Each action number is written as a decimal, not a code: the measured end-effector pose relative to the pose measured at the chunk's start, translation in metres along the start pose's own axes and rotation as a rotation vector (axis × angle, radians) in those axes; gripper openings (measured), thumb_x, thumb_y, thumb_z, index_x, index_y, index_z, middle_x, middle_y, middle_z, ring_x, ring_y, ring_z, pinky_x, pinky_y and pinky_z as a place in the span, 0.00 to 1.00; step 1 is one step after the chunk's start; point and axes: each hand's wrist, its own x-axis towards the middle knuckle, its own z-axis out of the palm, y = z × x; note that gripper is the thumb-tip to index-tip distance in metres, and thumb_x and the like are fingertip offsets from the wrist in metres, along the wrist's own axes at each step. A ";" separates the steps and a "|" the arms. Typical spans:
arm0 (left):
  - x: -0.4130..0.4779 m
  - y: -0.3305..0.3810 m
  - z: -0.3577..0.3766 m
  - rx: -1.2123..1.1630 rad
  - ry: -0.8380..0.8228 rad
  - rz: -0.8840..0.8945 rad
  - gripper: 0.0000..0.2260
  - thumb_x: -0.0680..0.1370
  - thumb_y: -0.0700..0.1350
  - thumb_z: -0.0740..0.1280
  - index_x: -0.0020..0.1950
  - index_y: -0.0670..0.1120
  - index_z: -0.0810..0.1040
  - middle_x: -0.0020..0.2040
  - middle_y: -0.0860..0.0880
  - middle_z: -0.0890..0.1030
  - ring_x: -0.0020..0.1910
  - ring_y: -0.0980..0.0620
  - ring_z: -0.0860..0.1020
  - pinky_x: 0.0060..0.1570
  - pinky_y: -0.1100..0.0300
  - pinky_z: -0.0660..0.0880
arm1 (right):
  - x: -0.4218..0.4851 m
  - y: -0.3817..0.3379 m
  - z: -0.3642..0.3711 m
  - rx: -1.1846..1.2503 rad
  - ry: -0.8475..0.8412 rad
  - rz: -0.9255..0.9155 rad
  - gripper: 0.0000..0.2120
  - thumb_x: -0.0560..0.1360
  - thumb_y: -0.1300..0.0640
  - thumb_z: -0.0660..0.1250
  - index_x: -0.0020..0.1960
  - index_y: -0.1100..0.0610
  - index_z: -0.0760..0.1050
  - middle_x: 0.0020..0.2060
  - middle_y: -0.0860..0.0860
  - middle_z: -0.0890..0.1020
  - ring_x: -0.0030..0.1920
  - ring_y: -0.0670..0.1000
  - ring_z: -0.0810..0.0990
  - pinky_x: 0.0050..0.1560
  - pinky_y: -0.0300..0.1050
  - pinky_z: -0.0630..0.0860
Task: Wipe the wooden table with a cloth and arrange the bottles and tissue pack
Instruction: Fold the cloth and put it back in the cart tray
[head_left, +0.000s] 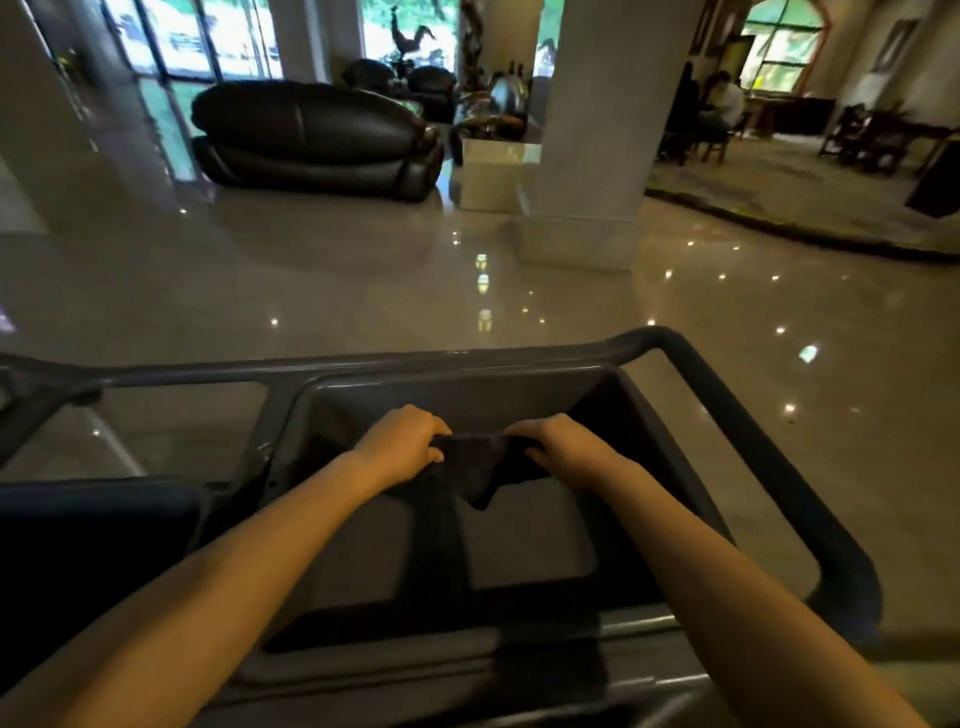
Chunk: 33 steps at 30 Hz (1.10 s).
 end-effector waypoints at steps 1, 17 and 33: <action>-0.001 -0.014 0.004 -0.004 -0.011 -0.019 0.15 0.75 0.45 0.68 0.61 0.48 0.79 0.58 0.46 0.82 0.58 0.46 0.78 0.58 0.55 0.73 | 0.011 -0.006 0.007 0.008 -0.015 -0.008 0.17 0.76 0.64 0.60 0.64 0.56 0.74 0.58 0.56 0.81 0.57 0.56 0.79 0.59 0.54 0.74; 0.026 -0.096 0.071 -0.065 -0.246 -0.206 0.14 0.75 0.46 0.68 0.60 0.48 0.78 0.57 0.45 0.81 0.56 0.46 0.78 0.54 0.54 0.74 | 0.113 0.003 0.086 0.025 -0.334 -0.036 0.15 0.75 0.64 0.59 0.59 0.58 0.76 0.55 0.59 0.81 0.55 0.59 0.79 0.52 0.45 0.73; 0.074 -0.105 0.114 -0.042 -0.339 -0.411 0.16 0.78 0.43 0.60 0.65 0.46 0.73 0.66 0.42 0.70 0.67 0.43 0.68 0.65 0.53 0.68 | 0.157 0.022 0.130 0.030 -0.337 0.137 0.17 0.77 0.60 0.59 0.65 0.61 0.71 0.66 0.61 0.74 0.65 0.60 0.73 0.65 0.52 0.71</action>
